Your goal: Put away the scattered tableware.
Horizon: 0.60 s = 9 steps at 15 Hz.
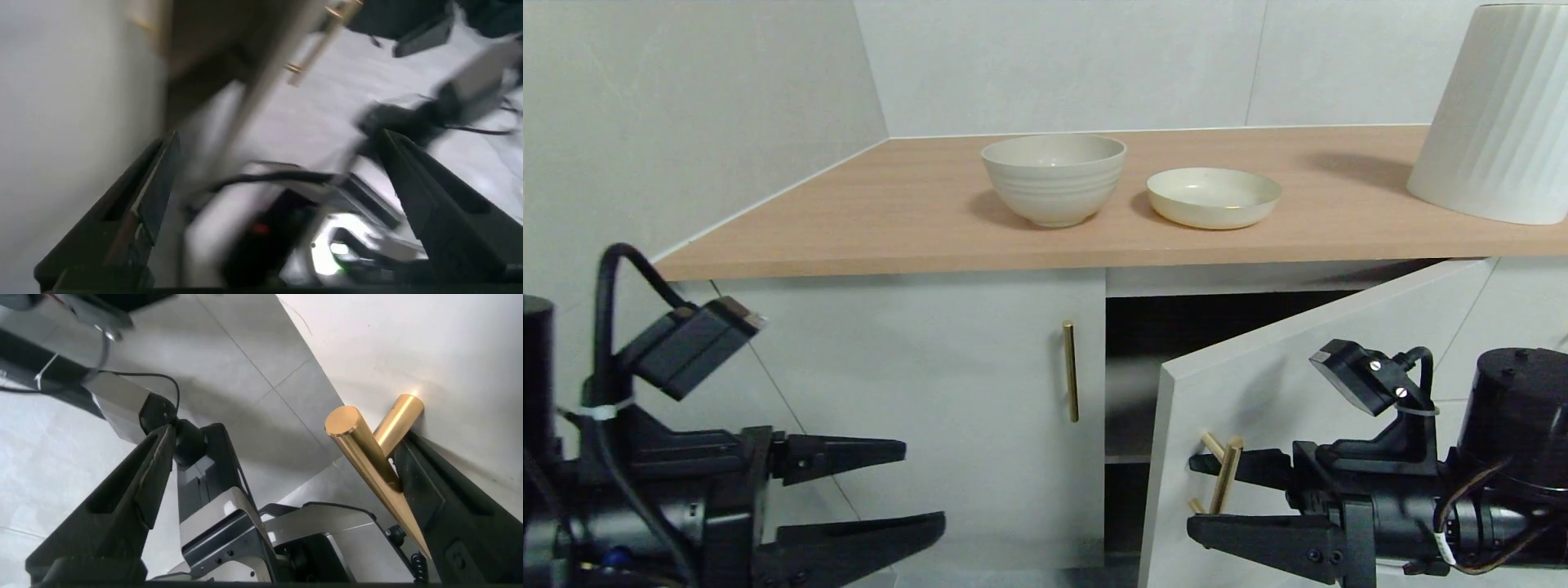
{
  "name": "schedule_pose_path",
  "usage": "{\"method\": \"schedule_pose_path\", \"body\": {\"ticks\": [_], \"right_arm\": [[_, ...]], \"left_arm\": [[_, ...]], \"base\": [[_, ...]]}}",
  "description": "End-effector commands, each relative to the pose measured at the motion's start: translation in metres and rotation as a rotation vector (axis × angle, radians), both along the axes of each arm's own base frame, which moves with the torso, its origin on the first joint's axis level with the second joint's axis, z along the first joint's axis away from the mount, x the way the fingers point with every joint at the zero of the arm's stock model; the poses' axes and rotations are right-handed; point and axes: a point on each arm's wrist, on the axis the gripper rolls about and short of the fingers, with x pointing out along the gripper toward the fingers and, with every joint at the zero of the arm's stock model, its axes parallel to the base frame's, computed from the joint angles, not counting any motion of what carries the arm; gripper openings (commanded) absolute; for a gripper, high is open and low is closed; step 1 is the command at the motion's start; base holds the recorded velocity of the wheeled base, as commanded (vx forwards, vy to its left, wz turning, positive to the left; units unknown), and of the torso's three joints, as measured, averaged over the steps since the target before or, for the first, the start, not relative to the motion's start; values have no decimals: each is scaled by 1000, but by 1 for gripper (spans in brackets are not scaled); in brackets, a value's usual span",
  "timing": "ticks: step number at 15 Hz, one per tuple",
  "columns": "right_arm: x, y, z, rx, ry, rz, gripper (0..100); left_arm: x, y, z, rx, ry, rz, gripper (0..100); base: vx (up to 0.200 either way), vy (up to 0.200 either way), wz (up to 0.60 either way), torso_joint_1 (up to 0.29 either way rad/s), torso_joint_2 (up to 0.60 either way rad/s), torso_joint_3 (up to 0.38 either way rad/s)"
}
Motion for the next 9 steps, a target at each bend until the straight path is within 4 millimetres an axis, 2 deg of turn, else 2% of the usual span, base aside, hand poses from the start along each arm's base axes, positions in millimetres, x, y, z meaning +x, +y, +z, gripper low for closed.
{"method": "schedule_pose_path", "body": {"ticks": [1,6,7,9], "right_arm": [[1,1,-3,-9,11,0,100],[2,2,-5,-14,19,0,100],[2,2,-5,-14,19,0,100],[2,2,-5,-14,19,0,100]], "left_arm": [[14,-17,-29,39,108,-42,100],[17,-19,-33,43,112,-38,100],[17,-19,-33,43,111,-38,0],[19,-20,-32,41,108,-39,0]], "base": [[0,0,0,0,0,0],[0,0,0,0,0,0],[0,0,0,0,0,0],[0,0,0,0,0,0]]}}
